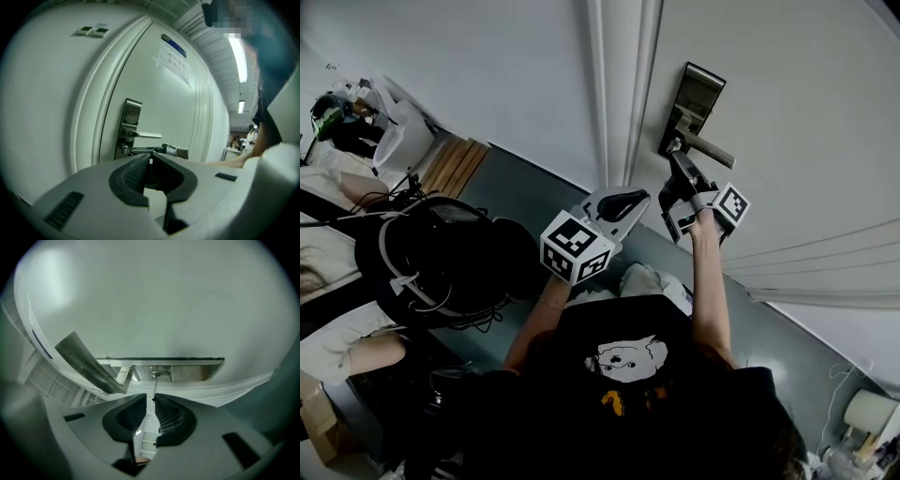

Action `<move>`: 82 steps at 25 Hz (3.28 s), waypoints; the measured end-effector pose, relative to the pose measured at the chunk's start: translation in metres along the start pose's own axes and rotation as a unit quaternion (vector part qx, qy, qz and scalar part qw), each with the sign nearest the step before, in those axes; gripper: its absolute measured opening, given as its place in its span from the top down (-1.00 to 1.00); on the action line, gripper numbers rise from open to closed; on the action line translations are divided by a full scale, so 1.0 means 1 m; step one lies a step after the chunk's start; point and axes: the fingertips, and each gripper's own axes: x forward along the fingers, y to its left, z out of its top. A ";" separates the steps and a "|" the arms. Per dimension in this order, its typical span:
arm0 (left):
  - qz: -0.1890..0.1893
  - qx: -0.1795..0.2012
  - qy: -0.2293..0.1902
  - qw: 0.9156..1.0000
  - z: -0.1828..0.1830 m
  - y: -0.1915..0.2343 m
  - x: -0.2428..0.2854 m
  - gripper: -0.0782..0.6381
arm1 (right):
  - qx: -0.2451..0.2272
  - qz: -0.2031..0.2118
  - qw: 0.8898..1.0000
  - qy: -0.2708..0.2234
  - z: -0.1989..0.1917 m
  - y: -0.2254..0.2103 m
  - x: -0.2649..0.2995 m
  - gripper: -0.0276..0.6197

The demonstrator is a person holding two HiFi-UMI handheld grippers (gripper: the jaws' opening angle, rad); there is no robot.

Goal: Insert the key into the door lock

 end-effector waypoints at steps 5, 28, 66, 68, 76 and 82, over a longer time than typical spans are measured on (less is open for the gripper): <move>0.003 -0.003 0.001 1.000 0.006 -0.021 -0.009 0.71 | 0.000 -0.001 1.000 0.007 -0.009 0.013 -0.022 0.77; 0.033 -0.058 -0.004 0.998 -0.030 -0.069 -0.096 0.71 | -0.072 -0.021 0.996 0.057 -0.109 0.059 -0.107 0.80; 0.033 -0.056 0.038 0.997 -0.063 -0.208 -0.057 0.71 | -0.331 -0.095 0.925 0.161 -0.137 0.081 -0.293 0.87; 0.038 -0.053 0.034 0.997 -0.061 -0.208 -0.060 0.71 | -0.351 -0.091 0.916 0.172 -0.142 0.085 -0.293 0.88; 0.040 -0.045 0.025 0.998 -0.059 -0.212 -0.064 0.71 | -0.402 -0.071 0.894 0.185 -0.151 0.099 -0.292 0.88; 0.041 -0.042 0.019 0.998 -0.054 -0.212 -0.067 0.71 | -0.421 -0.069 0.885 0.185 -0.152 0.106 -0.291 0.88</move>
